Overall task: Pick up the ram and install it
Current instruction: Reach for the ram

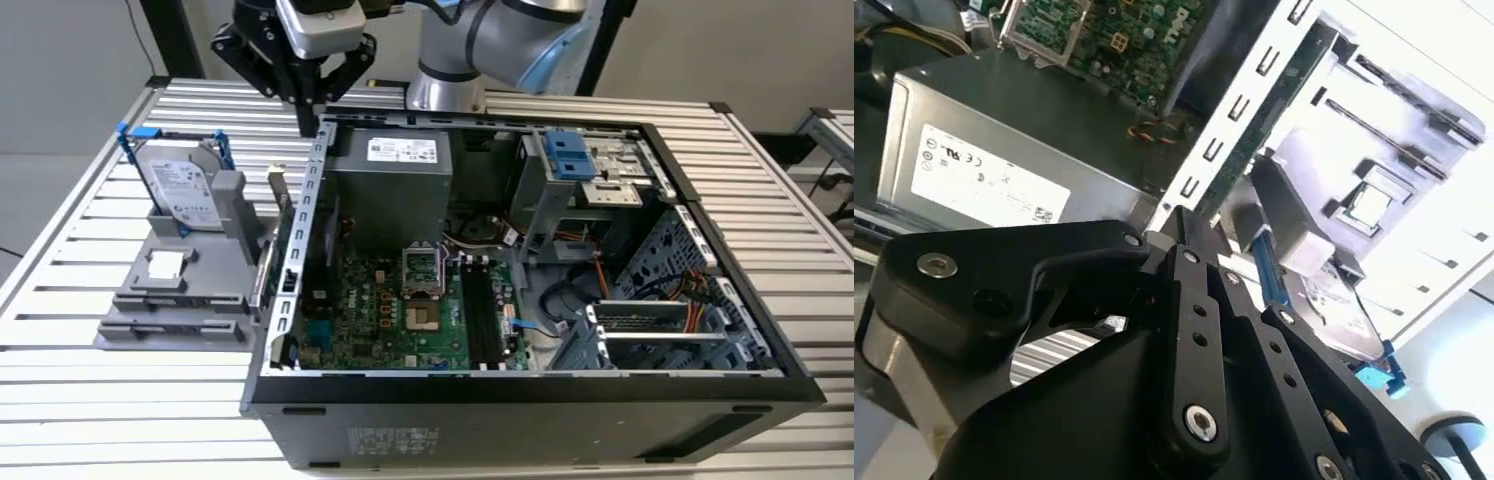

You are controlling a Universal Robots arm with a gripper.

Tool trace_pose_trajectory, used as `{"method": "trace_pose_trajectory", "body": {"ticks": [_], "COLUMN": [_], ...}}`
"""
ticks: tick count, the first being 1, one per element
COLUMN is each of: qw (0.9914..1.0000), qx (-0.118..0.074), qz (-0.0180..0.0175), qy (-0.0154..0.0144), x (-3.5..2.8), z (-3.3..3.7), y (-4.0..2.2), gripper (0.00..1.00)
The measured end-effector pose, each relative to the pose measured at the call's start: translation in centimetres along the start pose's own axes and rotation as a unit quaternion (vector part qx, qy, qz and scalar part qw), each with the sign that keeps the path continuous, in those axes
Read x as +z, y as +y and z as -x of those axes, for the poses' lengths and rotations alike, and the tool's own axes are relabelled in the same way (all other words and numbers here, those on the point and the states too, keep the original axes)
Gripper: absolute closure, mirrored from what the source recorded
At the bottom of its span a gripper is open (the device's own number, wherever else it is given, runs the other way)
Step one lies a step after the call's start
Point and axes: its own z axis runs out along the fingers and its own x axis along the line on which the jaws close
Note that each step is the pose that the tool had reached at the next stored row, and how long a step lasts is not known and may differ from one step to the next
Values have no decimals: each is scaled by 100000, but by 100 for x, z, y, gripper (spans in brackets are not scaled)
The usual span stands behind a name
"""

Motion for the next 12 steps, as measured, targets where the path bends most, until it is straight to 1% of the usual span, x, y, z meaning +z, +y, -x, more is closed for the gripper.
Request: {"method": "trace_pose_trajectory", "body": {"ticks": [5, 6, 12], "qw": [100000, 100000, 100000], "qx": [-4, -6, 3], "qz": [48, 51, 80], "qy": [5, 7, 10], "x": [-3, -5, -8], "z": [-228, -318, -590], "y": [-16, -23, -42], "gripper": [100, 100, 100]}}
